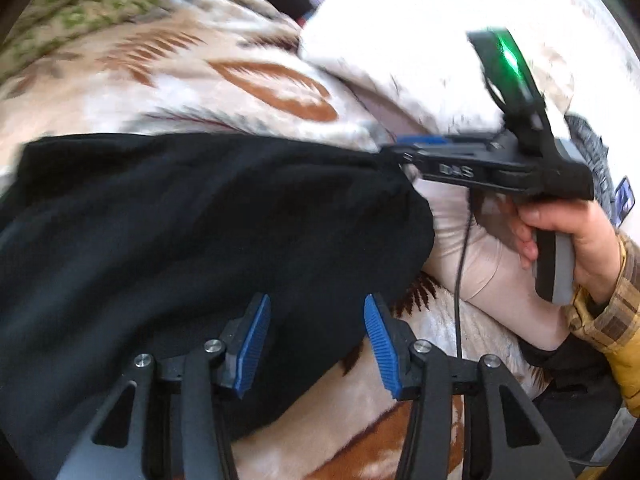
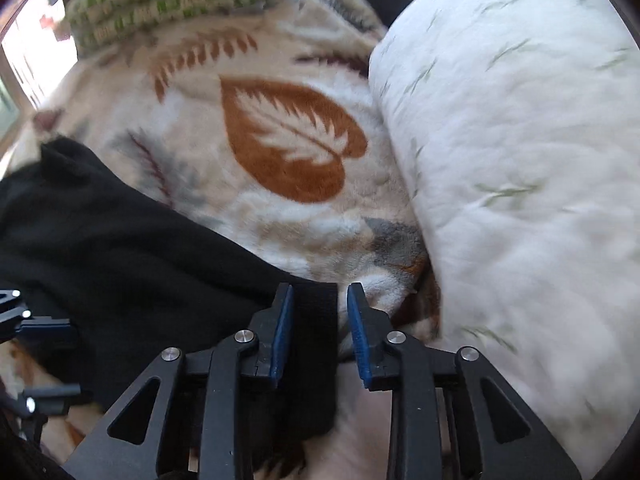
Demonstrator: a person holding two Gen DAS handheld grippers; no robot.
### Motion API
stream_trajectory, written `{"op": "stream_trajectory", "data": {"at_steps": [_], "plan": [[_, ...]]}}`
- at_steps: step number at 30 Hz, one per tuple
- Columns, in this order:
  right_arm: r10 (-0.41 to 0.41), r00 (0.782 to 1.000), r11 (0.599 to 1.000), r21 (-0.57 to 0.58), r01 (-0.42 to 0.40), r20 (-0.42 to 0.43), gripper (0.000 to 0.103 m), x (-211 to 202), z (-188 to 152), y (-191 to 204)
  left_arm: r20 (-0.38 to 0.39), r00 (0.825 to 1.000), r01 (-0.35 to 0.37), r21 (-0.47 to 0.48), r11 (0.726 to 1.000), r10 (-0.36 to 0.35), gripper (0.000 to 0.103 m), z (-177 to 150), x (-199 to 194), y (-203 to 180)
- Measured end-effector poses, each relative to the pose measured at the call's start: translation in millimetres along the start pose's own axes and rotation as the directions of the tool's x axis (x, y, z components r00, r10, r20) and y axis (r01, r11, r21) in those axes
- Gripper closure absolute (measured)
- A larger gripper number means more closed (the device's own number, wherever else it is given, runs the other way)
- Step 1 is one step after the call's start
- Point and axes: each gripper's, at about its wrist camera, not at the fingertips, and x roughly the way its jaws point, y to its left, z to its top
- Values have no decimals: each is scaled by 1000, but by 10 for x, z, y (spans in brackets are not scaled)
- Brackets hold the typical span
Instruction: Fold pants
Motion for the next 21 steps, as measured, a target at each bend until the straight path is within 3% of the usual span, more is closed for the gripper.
{"op": "stream_trajectory", "data": {"at_steps": [3, 7, 12, 16, 18, 20, 21], "plan": [[38, 998, 999, -8, -38, 50, 69, -235, -25, 195, 57, 997, -48, -66, 997, 52, 49, -202, -399, 286], [153, 984, 987, -70, -147, 88, 62, -426, -94, 650, 80, 976, -186, -172, 967, 202, 49, -518, -901, 871], [301, 952, 945, -152, -291, 49, 61, -364, -267, 1288, 117, 955, -219, -339, 915, 272, 49, -875, -1380, 1392], [431, 902, 869, -287, -403, 38, 61, -484, -404, 1899, 134, 932, -264, -387, 883, 337, 46, -1087, -1742, 1528], [502, 864, 813, -352, -464, 22, 59, -521, -450, 2217, 115, 914, -317, -396, 862, 389, 30, -1175, -1865, 1605], [553, 833, 763, -402, -506, 1, 55, -534, -497, 2490, 108, 885, -378, -399, 835, 452, 21, -1263, -1975, 1663], [569, 822, 742, -425, -518, -9, 52, -534, -521, 2614, 113, 880, -385, -401, 831, 462, 16, -1298, -2005, 1683]]}}
